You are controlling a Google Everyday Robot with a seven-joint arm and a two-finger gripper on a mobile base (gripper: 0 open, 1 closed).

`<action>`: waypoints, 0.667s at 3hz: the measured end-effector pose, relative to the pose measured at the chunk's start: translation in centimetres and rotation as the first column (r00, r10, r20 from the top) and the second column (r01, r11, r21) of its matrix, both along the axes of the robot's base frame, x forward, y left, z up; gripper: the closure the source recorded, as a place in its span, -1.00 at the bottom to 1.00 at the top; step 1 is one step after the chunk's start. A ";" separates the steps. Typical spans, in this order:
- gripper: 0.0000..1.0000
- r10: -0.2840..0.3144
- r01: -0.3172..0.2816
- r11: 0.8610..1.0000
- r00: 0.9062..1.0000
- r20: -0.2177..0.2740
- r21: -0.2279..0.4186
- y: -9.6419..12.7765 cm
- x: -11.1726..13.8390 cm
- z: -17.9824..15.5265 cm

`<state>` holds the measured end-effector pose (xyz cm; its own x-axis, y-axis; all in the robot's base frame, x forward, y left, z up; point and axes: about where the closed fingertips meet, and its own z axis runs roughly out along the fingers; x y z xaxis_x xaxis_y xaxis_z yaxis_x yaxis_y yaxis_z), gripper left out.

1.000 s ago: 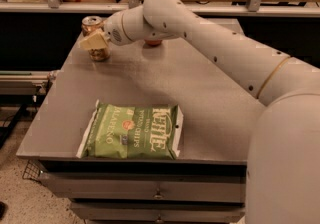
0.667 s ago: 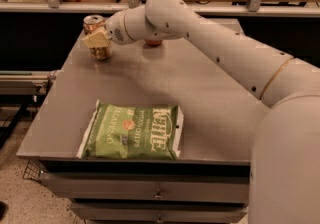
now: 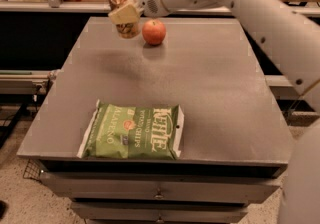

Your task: Knock orange can over

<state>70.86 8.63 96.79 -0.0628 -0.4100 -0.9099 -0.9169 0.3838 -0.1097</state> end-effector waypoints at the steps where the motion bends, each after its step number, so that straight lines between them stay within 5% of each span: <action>1: 1.00 0.041 -0.042 0.996 0.999 -0.009 -0.078 -3.8 -1.6 2.0; 2: 1.00 0.125 -0.134 0.974 0.990 -0.062 -0.183 -5.9 -4.1 0.9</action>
Offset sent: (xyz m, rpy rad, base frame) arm -0.1097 -0.1050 -0.0202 -0.4066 0.2044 0.3510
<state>66.75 2.70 97.74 -0.0416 -0.5796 -0.8139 -0.9636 0.2387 -0.1207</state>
